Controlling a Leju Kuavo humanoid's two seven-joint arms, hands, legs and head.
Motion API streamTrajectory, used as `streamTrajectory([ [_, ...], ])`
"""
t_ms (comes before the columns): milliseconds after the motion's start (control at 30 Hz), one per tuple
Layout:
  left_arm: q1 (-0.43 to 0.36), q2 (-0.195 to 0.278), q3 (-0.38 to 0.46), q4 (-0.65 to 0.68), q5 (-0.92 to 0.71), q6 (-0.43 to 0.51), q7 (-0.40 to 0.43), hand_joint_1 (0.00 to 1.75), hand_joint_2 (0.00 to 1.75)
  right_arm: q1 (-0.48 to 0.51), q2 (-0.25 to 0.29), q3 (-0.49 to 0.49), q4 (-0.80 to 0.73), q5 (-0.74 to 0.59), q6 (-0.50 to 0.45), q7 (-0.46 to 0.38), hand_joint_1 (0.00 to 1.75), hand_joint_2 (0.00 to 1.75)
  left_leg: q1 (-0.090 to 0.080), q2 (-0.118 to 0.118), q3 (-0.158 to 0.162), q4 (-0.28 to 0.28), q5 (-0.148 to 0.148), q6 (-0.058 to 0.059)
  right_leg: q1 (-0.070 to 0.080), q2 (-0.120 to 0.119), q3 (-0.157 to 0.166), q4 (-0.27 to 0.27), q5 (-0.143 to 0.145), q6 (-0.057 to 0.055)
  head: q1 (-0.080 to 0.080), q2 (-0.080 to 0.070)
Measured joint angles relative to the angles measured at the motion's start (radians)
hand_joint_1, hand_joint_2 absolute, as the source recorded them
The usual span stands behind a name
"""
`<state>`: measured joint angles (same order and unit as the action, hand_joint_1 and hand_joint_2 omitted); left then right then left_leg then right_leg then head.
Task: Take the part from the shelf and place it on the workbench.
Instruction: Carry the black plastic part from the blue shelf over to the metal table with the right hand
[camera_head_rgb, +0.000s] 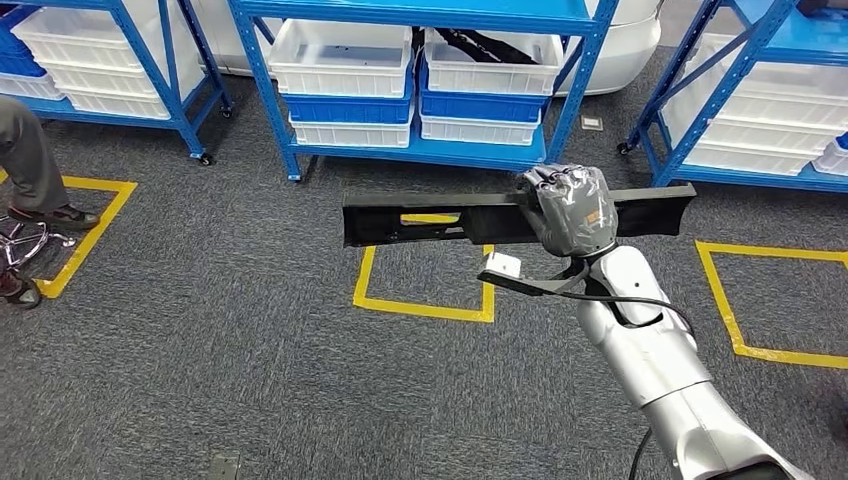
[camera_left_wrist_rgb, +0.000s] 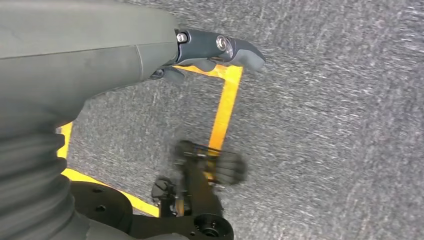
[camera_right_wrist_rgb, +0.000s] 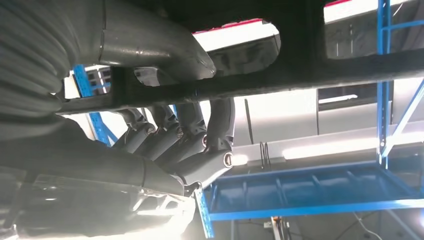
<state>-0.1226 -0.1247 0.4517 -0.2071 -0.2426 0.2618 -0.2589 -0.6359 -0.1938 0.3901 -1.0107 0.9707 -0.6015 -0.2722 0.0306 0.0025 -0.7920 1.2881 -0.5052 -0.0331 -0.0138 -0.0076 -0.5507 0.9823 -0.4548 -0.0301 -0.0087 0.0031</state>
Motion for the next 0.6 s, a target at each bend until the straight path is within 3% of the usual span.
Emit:
streamTrajectory([
  [33,-0.001,0.0,0.0,0.0,0.0,0.001,0.001,0.0,1.75,0.003,-0.001,0.0,0.003,-0.001,-0.001,-0.002,1.75,1.75,0.003,0.0,0.012,0.028,0.013,-0.004,-0.001,0.0,-0.015,0.003,0.01,0.005,0.0,0.0],
  [67,-0.002,0.0,0.0,0.0,0.0,0.002,0.001,0.0,1.75,0.005,-0.001,-0.001,0.006,-0.002,-0.003,-0.005,1.75,1.75,0.006,0.0,0.041,0.02,0.037,-0.008,-0.003,0.0,-0.03,0.007,0.018,0.011,0.0,0.0],
  [100,-0.003,0.0,0.0,-0.001,-0.001,0.004,0.002,0.0,1.75,0.007,-0.003,-0.002,0.009,-0.003,-0.004,-0.009,1.75,1.75,0.009,0.0,0.087,-0.022,0.055,-0.01,-0.005,0.0,-0.045,0.015,0.024,0.017,0.0,0.0],
  [167,-0.007,-0.001,0.0,-0.001,-0.002,0.007,0.002,0.0,1.75,0.008,-0.006,-0.006,0.012,-0.006,-0.006,-0.015,1.75,1.75,0.01,-0.003,0.18,-0.141,0.038,-0.009,-0.005,0.0,-0.069,0.033,0.031,0.028,0.0,0.0],
  [233,-0.011,-0.003,0.0,-0.001,-0.004,0.009,0.001,0.0,1.75,0.008,-0.008,-0.011,0.014,-0.01,-0.011,-0.02,1.75,1.75,0.002,-0.006,0.216,-0.209,0.008,0.005,0.001,-0.002,-0.083,0.041,0.041,0.043,0.002,0.0],
  [300,-0.013,-0.004,0.0,-0.001,-0.007,0.01,-0.002,0.0,1.75,0.009,-0.01,-0.015,0.018,-0.02,-0.016,-0.024,1.75,1.75,-0.004,-0.004,0.212,-0.228,0.019,0.03,0.004,-0.003,-0.094,0.041,0.053,0.062,0.003,0.0],
  [333,-0.014,-0.005,0.0,-0.001,-0.008,0.011,-0.003,0.0,1.75,0.01,-0.011,-0.018,0.02,-0.025,-0.016,-0.027,1.75,1.75,-0.006,-0.003,0.208,-0.235,0.03,0.044,0.004,-0.002,-0.104,0.05,0.048,0.067,0.003,0.0],
  [400,-0.016,-0.008,0.0,-0.001,-0.009,0.011,-0.005,0.0,1.75,0.011,-0.014,-0.022,0.024,-0.036,-0.016,-0.033,1.75,1.75,-0.005,0.0,0.196,-0.248,0.054,0.066,0.0,0.0,-0.142,0.125,0.003,0.064,0.006,0.0],
  [500,-0.017,-0.009,0.0,-0.001,-0.009,0.011,-0.005,0.0,1.75,0.015,-0.015,-0.025,0.032,-0.051,-0.014,-0.046,1.75,1.75,-0.006,-0.001,0.163,-0.249,0.08,0.07,-0.005,0.003,-0.205,0.301,-0.083,0.066,0.009,0.0],
  [533,-0.017,-0.01,0.0,-0.001,-0.009,0.01,-0.005,0.0,1.75,0.017,-0.015,-0.025,0.035,-0.049,-0.013,-0.05,1.75,1.75,-0.006,-0.001,0.152,-0.249,0.089,0.067,-0.006,0.004,-0.197,0.312,-0.09,0.073,0.009,0.0],
  [567,-0.017,-0.01,0.0,-0.001,-0.009,0.01,-0.005,0.0,1.75,0.018,-0.015,-0.024,0.038,-0.043,-0.012,-0.052,1.75,1.75,-0.005,-0.003,0.143,-0.249,0.097,0.064,-0.007,0.004,-0.167,0.28,-0.085,0.081,0.009,0.0],
  [600,-0.017,-0.01,0.0,-0.001,-0.009,0.01,-0.004,0.0,1.75,0.018,-0.015,-0.023,0.04,-0.034,-0.012,-0.053,1.75,1.75,-0.004,-0.006,0.134,-0.249,0.105,0.059,-0.01,0.006,-0.118,0.213,-0.072,0.089,0.009,0.0],
])
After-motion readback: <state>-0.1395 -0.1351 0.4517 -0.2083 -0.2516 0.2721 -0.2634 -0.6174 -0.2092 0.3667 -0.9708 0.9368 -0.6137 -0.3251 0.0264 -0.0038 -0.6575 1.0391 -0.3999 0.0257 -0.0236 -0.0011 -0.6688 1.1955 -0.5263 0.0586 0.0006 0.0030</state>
